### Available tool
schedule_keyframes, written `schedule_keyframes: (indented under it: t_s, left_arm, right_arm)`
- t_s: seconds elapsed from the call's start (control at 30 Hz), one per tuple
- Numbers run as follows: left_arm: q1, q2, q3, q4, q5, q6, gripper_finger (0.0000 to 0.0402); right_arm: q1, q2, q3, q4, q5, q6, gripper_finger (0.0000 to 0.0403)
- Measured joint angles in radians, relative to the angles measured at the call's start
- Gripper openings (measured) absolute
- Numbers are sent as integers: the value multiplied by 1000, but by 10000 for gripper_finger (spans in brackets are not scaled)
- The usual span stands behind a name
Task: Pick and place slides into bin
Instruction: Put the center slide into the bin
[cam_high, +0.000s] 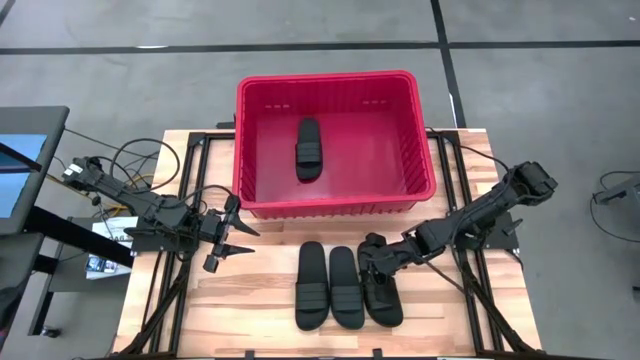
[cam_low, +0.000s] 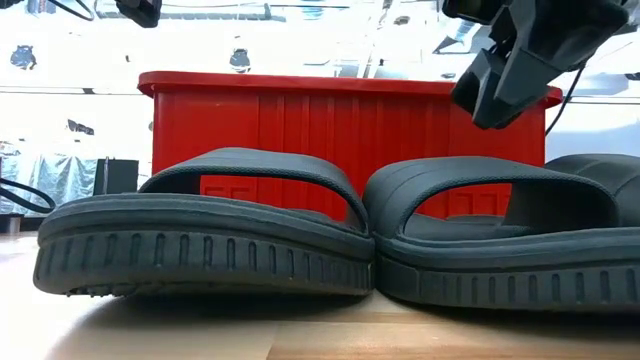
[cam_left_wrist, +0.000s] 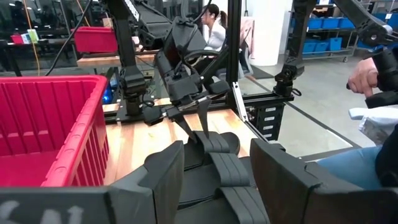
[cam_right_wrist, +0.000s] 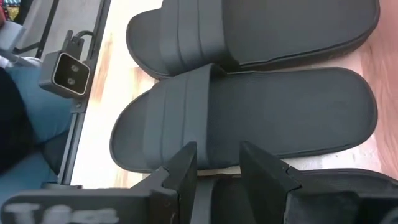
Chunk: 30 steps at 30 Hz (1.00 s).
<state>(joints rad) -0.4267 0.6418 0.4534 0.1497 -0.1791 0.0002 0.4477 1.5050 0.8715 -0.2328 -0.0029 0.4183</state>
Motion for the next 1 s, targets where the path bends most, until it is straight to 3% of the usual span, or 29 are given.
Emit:
schedule_keyframes:
  t_s: [0.27,0.73,1.0]
  left_arm:
    - [0,0,0,7,0,0,176]
    - [0,0,0,6,0,-2,176]
    - [0,0,0,6,0,-2,176]
  right_arm:
    - [2,145,-1,141,-60,-3,113]
    - [-25,143,1,144,-150,-9,112]
    - [-25,143,1,149,-170,-9,78]
